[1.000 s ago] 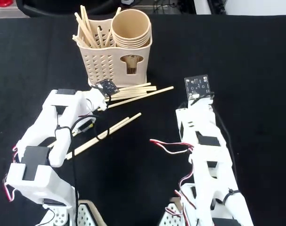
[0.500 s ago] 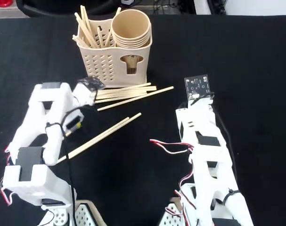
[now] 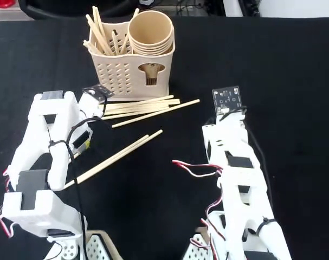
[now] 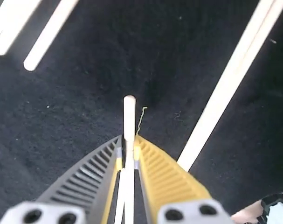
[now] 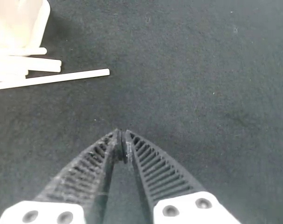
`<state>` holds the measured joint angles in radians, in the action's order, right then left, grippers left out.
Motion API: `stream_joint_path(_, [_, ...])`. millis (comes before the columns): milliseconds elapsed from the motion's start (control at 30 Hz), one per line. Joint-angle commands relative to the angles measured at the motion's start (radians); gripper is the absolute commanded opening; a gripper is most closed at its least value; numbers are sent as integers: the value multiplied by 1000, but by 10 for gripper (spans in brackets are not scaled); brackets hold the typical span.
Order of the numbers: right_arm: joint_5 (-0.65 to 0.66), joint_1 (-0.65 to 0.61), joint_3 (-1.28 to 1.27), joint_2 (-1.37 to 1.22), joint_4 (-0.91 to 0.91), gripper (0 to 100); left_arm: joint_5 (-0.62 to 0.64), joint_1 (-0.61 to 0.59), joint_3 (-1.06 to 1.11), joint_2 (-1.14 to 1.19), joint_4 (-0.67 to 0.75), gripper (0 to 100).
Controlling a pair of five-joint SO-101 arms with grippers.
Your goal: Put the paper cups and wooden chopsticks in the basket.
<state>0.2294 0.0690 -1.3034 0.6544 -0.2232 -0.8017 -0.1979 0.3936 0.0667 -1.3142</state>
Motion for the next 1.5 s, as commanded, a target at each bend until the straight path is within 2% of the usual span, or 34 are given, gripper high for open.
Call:
stream_joint_path(0, [9,11,4,21,15,13,9,-70,-25,-40,32,30])
stream_joint_path(200, [9,11,4,21,15,13,-121,-165,-12,-40,78,30])
stream_joint_path(433, [9,11,4,21,15,13,-146,-97,12,-38,84,30])
stream_joint_path(533, [9,11,4,21,15,13,-259,-93,42,-38,100,30])
stream_joint_path(633, [9,11,4,21,15,13,-341,-128,79,-38,180,30])
stream_joint_path(800, [9,11,4,21,15,13,-338,-173,94,-38,198,30])
stream_joint_path(1000, [9,11,4,21,15,13,-331,-166,114,-40,193,36])
stream_joint_path(1233, [9,8,4,21,15,13,-278,-166,108,-51,180,230])
stream_joint_path(1467, [9,8,4,21,15,13,-275,-165,-7,-51,32,194])
